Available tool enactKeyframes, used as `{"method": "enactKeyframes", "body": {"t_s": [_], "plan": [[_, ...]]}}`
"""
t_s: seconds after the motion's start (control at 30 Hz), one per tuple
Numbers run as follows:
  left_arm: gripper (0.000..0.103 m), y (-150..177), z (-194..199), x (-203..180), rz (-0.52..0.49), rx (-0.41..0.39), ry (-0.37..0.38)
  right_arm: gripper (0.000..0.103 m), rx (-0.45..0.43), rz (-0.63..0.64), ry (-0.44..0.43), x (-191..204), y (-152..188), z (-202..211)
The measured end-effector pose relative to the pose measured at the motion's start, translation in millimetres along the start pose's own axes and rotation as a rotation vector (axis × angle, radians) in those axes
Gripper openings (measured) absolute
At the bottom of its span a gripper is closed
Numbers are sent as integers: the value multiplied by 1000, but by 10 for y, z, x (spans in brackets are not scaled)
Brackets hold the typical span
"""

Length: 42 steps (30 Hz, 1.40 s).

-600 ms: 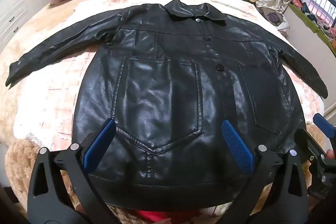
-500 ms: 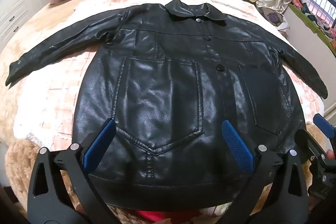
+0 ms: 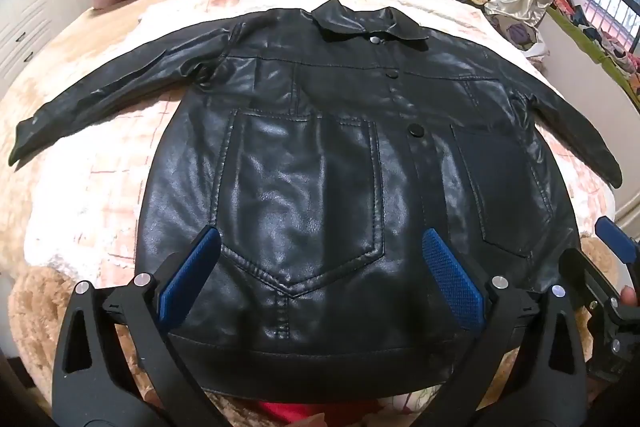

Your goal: Fold large clothes

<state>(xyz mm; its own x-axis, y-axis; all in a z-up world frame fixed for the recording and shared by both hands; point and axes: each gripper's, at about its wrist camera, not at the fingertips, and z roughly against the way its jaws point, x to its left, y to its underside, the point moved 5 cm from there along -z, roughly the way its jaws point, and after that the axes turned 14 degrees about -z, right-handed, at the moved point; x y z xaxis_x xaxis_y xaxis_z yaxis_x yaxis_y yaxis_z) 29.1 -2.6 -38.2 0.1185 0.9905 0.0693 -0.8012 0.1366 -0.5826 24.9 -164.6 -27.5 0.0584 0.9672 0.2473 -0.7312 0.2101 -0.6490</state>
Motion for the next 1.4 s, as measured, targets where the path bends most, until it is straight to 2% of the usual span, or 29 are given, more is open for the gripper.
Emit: {"method": "enactKeyframes", "body": {"t_s": [1.4], "plan": [[95,-26,40,-27,-4,-8,14,99,-16,-8,-1,47,-40,56]]}}
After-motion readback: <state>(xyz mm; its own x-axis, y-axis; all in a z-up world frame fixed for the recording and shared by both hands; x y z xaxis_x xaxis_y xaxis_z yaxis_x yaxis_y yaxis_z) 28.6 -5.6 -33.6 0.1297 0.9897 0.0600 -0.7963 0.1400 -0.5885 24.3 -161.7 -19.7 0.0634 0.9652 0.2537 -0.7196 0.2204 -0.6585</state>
